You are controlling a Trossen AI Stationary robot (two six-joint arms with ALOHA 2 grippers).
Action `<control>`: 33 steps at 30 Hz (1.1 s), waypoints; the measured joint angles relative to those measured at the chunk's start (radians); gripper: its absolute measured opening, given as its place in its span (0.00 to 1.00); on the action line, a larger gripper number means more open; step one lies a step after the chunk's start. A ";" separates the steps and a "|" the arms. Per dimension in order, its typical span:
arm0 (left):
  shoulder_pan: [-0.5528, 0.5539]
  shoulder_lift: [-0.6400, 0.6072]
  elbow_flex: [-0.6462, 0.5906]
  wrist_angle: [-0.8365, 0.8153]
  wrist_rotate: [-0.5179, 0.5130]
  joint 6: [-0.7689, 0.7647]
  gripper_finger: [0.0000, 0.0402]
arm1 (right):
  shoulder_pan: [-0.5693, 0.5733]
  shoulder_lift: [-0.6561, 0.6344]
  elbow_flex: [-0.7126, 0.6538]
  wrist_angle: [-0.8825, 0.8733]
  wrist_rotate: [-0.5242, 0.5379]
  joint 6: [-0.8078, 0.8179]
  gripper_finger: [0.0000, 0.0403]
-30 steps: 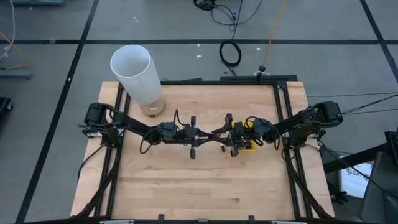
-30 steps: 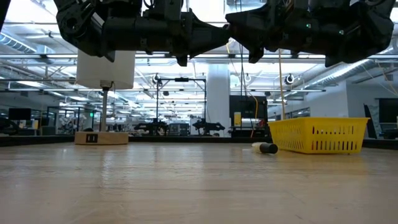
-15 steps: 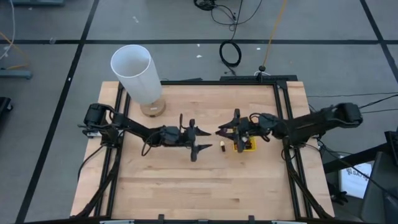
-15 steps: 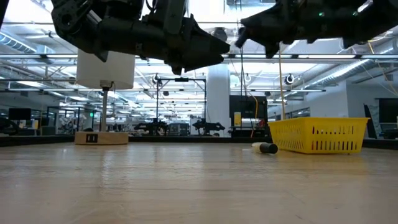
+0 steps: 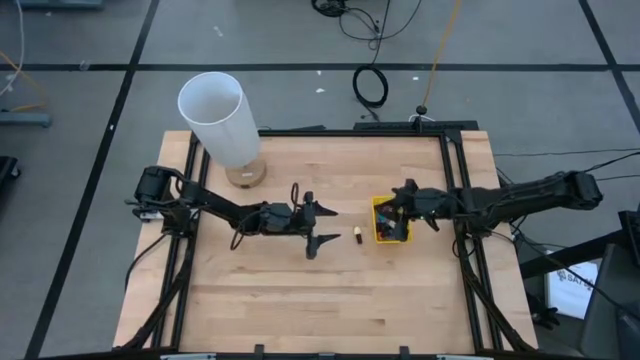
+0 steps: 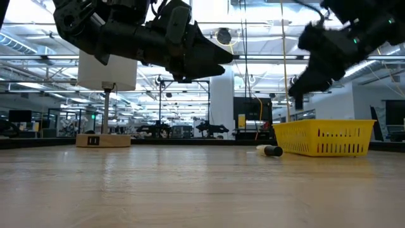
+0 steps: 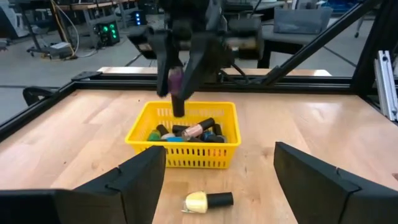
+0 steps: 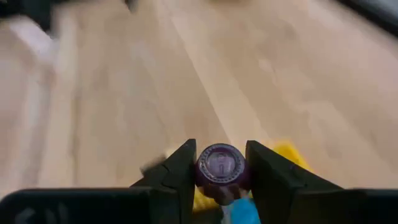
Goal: Pick & Place Nail Polish
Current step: Put the dark violet nail polish into the yellow bin, then put the yellow nail polish into the yellow bin
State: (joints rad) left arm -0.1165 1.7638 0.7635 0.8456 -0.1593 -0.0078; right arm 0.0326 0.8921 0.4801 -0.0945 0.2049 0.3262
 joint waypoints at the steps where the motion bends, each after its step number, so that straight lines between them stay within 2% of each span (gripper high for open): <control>1: 0.000 0.000 0.000 -0.002 0.000 0.000 0.72 | 0.000 0.001 -0.015 -0.006 0.005 0.020 0.27; 8: -0.001 0.000 0.000 -0.012 0.000 -0.002 0.68 | -0.025 0.001 -0.119 0.008 0.008 0.123 0.27; 14: -0.001 0.000 0.000 -0.012 0.000 -0.004 0.66 | -0.034 0.001 -0.134 0.012 0.008 0.134 0.28; 20: -0.001 0.000 0.000 -0.012 0.000 -0.028 0.66 | -0.033 0.001 -0.134 0.015 0.005 0.129 0.57; 24: -0.001 0.000 0.000 -0.012 0.000 -0.028 0.66 | -0.033 0.000 -0.134 0.016 0.008 0.127 0.71; 28: -0.001 0.000 0.000 -0.012 0.000 -0.046 0.66 | -0.033 -0.002 -0.134 0.037 0.008 0.126 0.77; 33: -0.007 0.017 0.023 -0.014 -0.022 -0.077 0.66 | -0.033 -0.002 -0.134 0.174 0.004 0.068 0.78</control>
State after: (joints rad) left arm -0.1237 1.7812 0.7868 0.8320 -0.1812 -0.0845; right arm -0.0006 0.8902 0.3466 0.0799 0.2089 0.3937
